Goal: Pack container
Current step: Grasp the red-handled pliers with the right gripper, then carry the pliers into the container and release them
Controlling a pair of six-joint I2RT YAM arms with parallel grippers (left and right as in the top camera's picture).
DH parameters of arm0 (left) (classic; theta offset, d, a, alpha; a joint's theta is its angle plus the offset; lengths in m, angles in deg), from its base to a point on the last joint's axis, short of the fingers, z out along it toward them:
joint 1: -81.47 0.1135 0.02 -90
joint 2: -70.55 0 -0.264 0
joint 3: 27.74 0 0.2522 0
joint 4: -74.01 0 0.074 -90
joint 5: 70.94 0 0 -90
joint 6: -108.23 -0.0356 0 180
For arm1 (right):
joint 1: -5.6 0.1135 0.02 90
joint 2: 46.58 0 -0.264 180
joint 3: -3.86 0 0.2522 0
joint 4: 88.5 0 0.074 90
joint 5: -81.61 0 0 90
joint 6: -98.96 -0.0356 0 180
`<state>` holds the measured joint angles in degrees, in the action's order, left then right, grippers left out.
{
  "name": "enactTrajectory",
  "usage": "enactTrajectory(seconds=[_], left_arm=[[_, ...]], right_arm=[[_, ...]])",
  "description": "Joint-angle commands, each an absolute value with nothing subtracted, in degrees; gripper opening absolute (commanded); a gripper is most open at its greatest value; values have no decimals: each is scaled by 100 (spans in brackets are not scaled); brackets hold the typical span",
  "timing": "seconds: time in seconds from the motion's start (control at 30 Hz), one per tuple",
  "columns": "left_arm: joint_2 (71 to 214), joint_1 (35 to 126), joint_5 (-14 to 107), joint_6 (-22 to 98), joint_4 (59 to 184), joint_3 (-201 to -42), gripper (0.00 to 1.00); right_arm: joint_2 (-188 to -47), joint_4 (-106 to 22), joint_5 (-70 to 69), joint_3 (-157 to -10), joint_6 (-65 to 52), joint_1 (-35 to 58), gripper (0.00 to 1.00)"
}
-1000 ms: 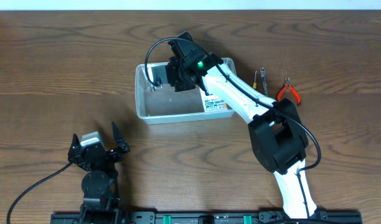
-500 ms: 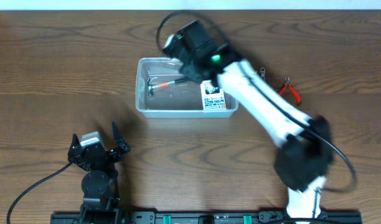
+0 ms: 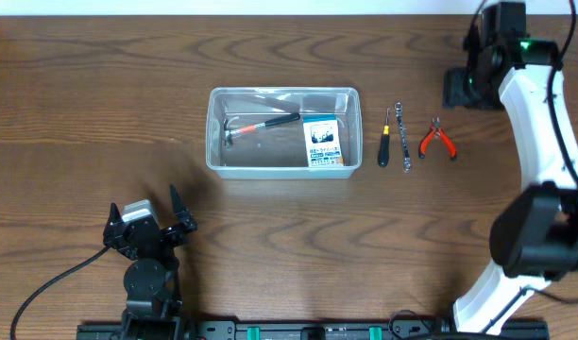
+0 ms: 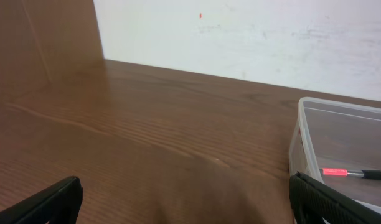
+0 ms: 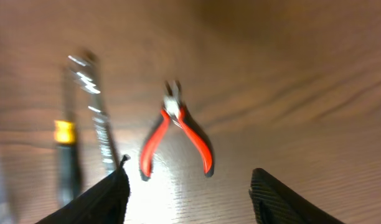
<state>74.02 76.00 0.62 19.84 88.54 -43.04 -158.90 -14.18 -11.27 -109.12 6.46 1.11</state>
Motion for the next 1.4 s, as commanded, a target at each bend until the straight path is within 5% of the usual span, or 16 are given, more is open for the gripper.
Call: enactTrajectory(seconds=[0.0, 0.2, 0.47, 0.57, 0.8, 1.03, 1.37], left_arm=[[7380, 7582, -49, 1975, 9012, -4173, 98], [7380, 7582, -49, 1975, 9012, -4173, 98], [7380, 7582, -51, 1975, 9012, -4173, 98], [7380, 7582, -51, 1975, 9012, -4173, 98], [7380, 7582, -49, 1975, 9012, -4173, 98], [7380, 7582, -51, 1975, 9012, -4173, 98], [7380, 7582, -51, 1975, 9012, -4173, 98]], right_arm=[[-16495, -1433, -727, -10634, 788, -18, 59], [-17347, -1713, -823, -10632, 1850, -33, 50], [-17660, -1774, -856, -10614, 1846, -121, 36], [-17739, -1770, -790, -10608, 1839, -121, 24], [-17750, -1735, -790, -10608, 1791, -114, 21], [-17701, -1680, -792, -10750, 1682, -117, 1], [-16381, -389, -274, -12407, 1476, 456, 1]])
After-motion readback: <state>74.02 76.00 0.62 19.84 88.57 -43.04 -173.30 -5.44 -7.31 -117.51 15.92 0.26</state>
